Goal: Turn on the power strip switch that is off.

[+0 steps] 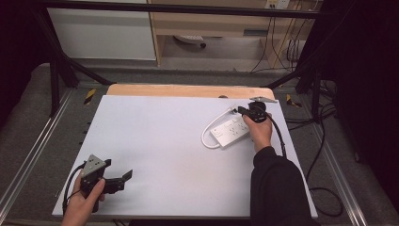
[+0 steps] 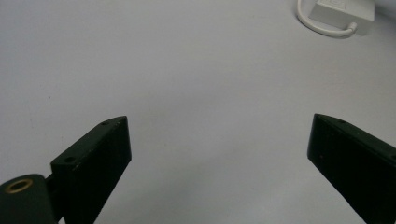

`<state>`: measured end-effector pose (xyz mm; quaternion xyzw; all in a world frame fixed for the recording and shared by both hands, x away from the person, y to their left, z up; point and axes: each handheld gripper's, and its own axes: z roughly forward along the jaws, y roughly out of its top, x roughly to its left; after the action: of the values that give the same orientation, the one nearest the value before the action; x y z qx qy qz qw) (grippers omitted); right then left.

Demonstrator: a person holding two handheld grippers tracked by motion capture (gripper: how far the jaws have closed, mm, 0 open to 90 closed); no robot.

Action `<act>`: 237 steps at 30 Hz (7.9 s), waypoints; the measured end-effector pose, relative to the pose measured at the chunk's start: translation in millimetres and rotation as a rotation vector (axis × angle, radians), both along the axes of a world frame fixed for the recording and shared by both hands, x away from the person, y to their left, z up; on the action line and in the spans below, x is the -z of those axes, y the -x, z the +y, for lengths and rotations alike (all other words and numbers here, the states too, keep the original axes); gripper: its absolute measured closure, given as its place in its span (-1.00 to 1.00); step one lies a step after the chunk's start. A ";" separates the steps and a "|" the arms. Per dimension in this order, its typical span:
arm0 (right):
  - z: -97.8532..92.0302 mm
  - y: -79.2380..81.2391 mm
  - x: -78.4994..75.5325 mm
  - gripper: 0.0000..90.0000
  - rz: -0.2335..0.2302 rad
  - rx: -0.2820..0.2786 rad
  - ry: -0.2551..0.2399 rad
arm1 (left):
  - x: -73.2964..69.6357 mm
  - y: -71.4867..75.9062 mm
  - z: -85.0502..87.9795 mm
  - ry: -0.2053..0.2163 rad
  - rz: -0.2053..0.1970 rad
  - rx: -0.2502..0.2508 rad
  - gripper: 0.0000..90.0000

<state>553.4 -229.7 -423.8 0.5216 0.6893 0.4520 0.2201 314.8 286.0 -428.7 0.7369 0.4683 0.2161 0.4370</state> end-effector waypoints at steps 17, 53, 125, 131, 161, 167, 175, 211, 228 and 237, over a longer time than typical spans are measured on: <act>3.8 0.4 11.8 1.00 0.011 0.014 0.008 | 0.0 -0.1 -0.2 -0.001 0.000 0.005 -0.86; 6.4 21.2 25.5 1.00 0.001 -0.035 0.018 | 0.5 -0.1 -0.8 -0.009 0.003 0.006 -0.86; 17.9 24.4 29.4 1.00 -0.015 -0.053 0.008 | 1.9 -0.1 -2.2 -0.027 0.012 0.013 -0.86; 17.8 23.9 28.6 1.00 -0.010 -0.051 0.007 | 1.8 0.0 -2.0 -0.026 0.012 0.012 -0.86; 10.7 27.5 10.9 0.89 -0.039 -0.044 0.000 | 2.6 -0.2 -3.1 -0.034 0.018 0.018 -0.86; 9.0 28.3 7.7 0.79 -0.047 -0.039 -0.006 | 2.7 0.0 -2.7 -0.034 0.020 0.017 -0.86; 7.9 29.6 3.3 0.61 -0.056 -0.033 -0.002 | 3.3 -0.1 -3.3 -0.036 0.022 0.019 -0.86; -2.9 34.2 -13.2 -0.90 -0.024 0.042 -0.019 | 5.0 -0.2 -4.6 -0.046 0.031 0.023 -0.86; -17.1 53.6 -38.1 -0.88 -0.022 0.004 -0.015 | 5.0 -0.1 -4.5 -0.047 0.031 0.020 -0.86; -26.4 73.7 -58.0 -0.87 -0.041 -0.032 -0.015 | 5.2 0.1 -4.3 -0.047 0.031 0.017 -0.86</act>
<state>479.7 -256.1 -365.8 0.5026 0.6897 0.4711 0.2229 314.7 281.7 -433.8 0.7542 0.4636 0.2117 0.4140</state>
